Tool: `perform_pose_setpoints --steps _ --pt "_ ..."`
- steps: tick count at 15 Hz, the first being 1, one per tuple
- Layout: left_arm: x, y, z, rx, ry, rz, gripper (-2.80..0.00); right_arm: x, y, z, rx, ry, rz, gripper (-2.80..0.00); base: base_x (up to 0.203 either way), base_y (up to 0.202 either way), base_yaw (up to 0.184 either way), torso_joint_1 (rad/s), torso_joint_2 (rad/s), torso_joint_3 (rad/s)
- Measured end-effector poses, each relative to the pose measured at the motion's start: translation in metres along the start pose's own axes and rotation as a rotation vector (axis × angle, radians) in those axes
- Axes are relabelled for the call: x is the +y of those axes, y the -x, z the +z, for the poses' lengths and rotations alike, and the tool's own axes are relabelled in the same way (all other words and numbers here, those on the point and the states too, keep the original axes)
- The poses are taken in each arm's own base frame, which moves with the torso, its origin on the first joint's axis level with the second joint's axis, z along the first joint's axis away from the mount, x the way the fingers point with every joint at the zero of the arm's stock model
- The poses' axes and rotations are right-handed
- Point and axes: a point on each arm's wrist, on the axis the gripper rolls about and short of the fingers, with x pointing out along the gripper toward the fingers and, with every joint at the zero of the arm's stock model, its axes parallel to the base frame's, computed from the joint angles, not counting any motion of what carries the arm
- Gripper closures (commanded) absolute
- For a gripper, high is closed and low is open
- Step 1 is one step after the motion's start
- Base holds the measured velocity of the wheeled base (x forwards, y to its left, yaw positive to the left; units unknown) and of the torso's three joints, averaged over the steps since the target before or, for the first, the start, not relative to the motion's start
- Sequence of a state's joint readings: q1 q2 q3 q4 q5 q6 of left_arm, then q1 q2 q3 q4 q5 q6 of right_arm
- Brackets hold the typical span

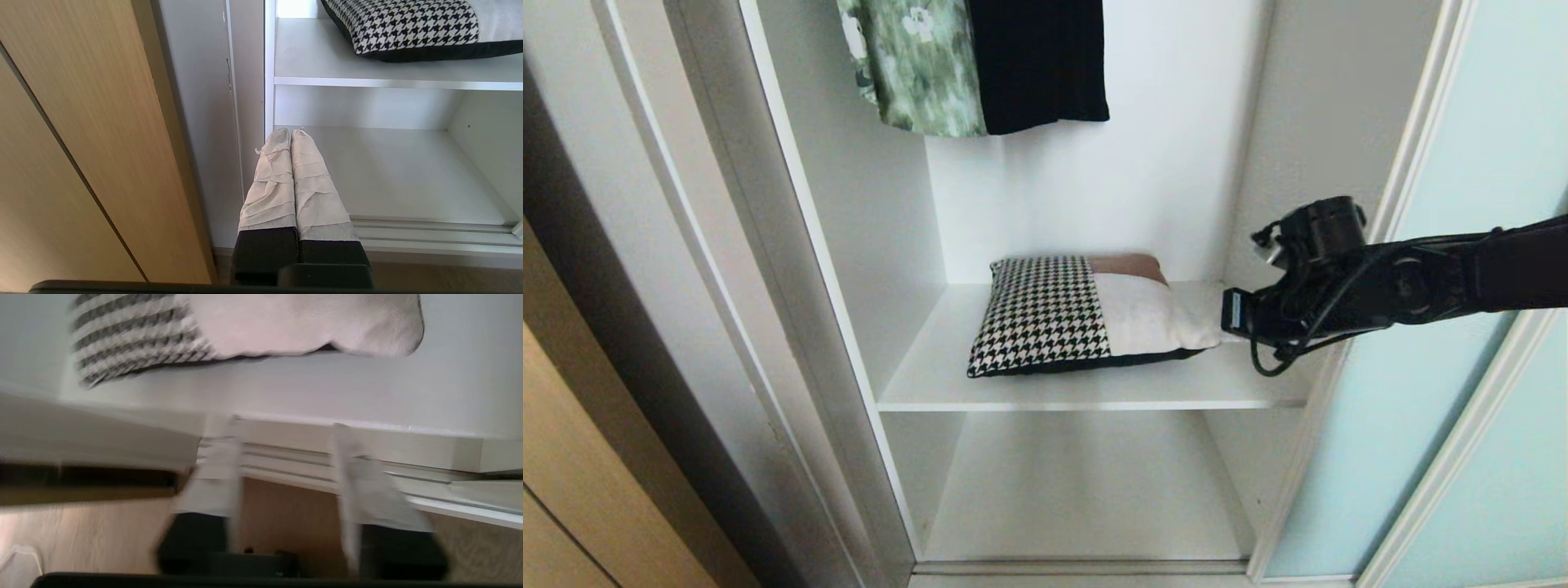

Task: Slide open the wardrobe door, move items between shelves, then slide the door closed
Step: Place the pillow on the lower shelf

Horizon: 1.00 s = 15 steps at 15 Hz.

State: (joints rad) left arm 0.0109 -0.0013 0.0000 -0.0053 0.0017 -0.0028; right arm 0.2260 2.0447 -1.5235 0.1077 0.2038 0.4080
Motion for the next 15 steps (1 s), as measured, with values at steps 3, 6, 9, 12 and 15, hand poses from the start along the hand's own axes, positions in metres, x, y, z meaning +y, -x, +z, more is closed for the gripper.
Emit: perform_pose_setpoints --steps 3,6,9,12,15 --pt "0.0 0.0 0.0 0.0 0.0 0.0 0.0 -0.012 -0.035 -0.001 0.021 -0.049 -0.033 -2.8 0.0 0.0 0.0 0.0 0.0 0.0" --pt "0.0 0.0 0.0 0.0 0.0 0.0 0.0 -0.028 -0.06 0.0 0.024 -0.071 -0.053 -2.8 0.0 0.0 0.0 0.0 0.0 0.0" --pt "0.0 0.0 0.0 0.0 0.0 0.0 0.0 -0.041 -0.078 0.007 0.006 -0.085 -0.059 -2.8 0.0 0.0 0.0 0.0 0.0 0.0" --pt "0.0 0.0 0.0 0.0 0.0 0.0 0.0 -0.046 -0.091 0.014 -0.018 -0.088 -0.049 -2.8 0.0 0.0 0.0 0.0 0.0 0.0" --pt "0.0 0.0 0.0 0.0 0.0 0.0 0.0 -0.053 -0.101 0.023 -0.04 -0.126 -0.003 -2.8 0.0 0.0 0.0 0.0 0.0 0.0"
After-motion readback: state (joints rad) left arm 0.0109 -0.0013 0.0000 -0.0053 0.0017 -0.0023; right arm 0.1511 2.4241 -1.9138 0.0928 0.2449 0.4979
